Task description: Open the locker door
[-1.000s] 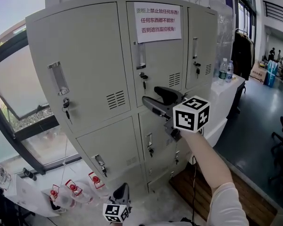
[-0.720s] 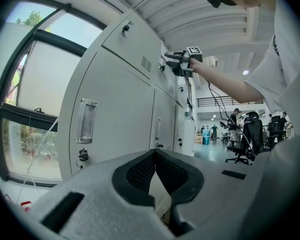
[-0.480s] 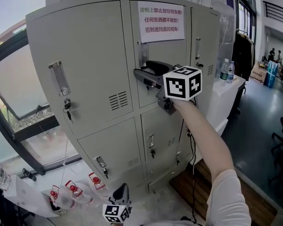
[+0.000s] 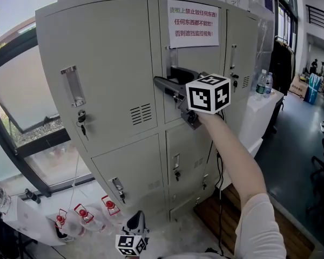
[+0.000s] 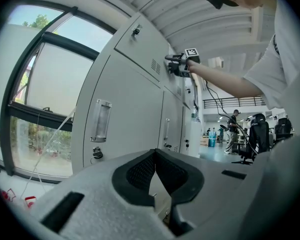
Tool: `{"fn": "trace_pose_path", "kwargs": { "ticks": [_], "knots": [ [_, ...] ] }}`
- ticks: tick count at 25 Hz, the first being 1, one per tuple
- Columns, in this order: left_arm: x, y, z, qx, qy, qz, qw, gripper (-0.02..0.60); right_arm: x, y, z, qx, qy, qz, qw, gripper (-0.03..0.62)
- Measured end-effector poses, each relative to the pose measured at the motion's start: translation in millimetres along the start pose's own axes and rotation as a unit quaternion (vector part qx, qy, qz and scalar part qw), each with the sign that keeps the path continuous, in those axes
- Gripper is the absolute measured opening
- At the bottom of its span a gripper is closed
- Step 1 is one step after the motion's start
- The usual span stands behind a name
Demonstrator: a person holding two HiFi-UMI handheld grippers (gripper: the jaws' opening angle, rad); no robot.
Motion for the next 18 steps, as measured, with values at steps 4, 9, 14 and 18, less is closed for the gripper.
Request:
{"fn": "trace_pose_path", "kwargs": {
  "ticks": [4, 9, 14, 18],
  "knots": [
    [-0.6, -2.9, -0.4, 0.006, -0.001, 0.002, 1.0000, 0.002, -1.5, 0.7, -4.9, 0.009, -0.002, 0.000, 1.000, 0.245],
    [0.2, -8.9, -1.2, 0.014, -0.002, 0.001, 0.9999, 0.002, -3.8, 4.7, -19.4, 0.021, 0.001, -0.013, 1.000, 0.245],
    [-1.8, -16.4, -0.8, 0.027, -0.004, 0.005, 0.9996, 0.002, -6.8, 8.0, -37.4, 0.045, 0.010, -0.038, 0.998, 0.231],
    [-1.2, -22.2, -0.5, 0.035, -0.004, 0.007, 0.9994, 0.003, -10.8, 4.4, -53.5, 0.068, 0.008, -0.042, 0.997, 0.165]
  ]
}}
Point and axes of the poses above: the fingertips, and each gripper's own axes: z forward along the fingers, y to its left, x out of its underside, the point moved 2 cm from there along -z, backward along the fingers, and after that the axes turned 6 degrees about z, right-handed, at the moved point
